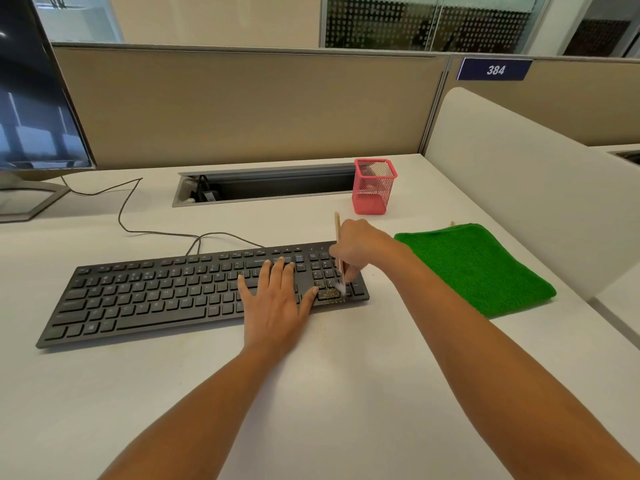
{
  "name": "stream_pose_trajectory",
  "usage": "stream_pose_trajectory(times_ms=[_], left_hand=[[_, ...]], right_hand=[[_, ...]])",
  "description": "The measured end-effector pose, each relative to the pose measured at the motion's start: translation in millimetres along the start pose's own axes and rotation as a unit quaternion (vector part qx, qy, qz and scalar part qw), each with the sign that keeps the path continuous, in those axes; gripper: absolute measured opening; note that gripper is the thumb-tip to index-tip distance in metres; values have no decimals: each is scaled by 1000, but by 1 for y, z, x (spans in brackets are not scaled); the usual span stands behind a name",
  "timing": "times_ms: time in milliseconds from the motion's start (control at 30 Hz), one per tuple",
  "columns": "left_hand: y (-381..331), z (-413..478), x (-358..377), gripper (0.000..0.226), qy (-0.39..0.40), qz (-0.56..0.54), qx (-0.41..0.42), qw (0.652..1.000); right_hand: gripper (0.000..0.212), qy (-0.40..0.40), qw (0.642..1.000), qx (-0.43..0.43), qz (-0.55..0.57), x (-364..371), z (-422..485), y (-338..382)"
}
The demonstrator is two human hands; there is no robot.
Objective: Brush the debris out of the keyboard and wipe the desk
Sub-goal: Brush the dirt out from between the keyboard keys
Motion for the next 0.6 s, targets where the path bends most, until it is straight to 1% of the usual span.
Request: stream_pose_trajectory(times_ms=[33,67,100,133,167,200,233,267,333,367,433,500,600], left_hand=[[0,0,0,95,4,1,1,1000],[-1,0,0,96,6,2,2,1000],[0,-1,0,96,6,2,2,1000],[0,-1,0,95,6,2,1,1000],[0,-1,-1,94,5,2,1,1000],[0,-1,-1,93,3,2,0,1000],[0,-1,-1,91,1,2,0,1000],[0,-1,-1,89,1,2,0,1000],[0,0,0,88,4,3,1,1000],[0,0,0,88,3,2,1,1000],[0,-1,-1,89,-1,2,1,1000],[0,-1,-1,89,0,5,0,1000],[-1,-1,0,91,6,4,-2,1000]], right_hand=[[28,28,999,10,-33,1,-2,-2],[29,31,999,38,-19,0,-6,-4],[29,36,999,32,0,0,-5,-5],[30,29,999,9,-21,0,-4,-4],[31,21,999,12,-31,-2,1,-4],[31,5,1000,-22,-19,-2,6,-6],[29,-21,999,-12,27,-5,8,-7],[27,-54,997,-38,33,-8,13,-6],[30,-121,989,-73,50,-11,21,-5],[32,-135,987,-71,58,-10,22,-5],[33,-137,987,-65,52,-5,20,-6],[31,-119,990,-60,35,-1,17,-8],[18,-64,996,-46,-33,2,12,-10]])
Point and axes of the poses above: each hand's wrist, its own z-axis towards the middle knuckle, its own x-axis out of the palm, y = z × x, the point moved 3 cm from there along z, towards the middle knuckle, and after that the axes turned 4 degrees about z, right-handed, at the moved point
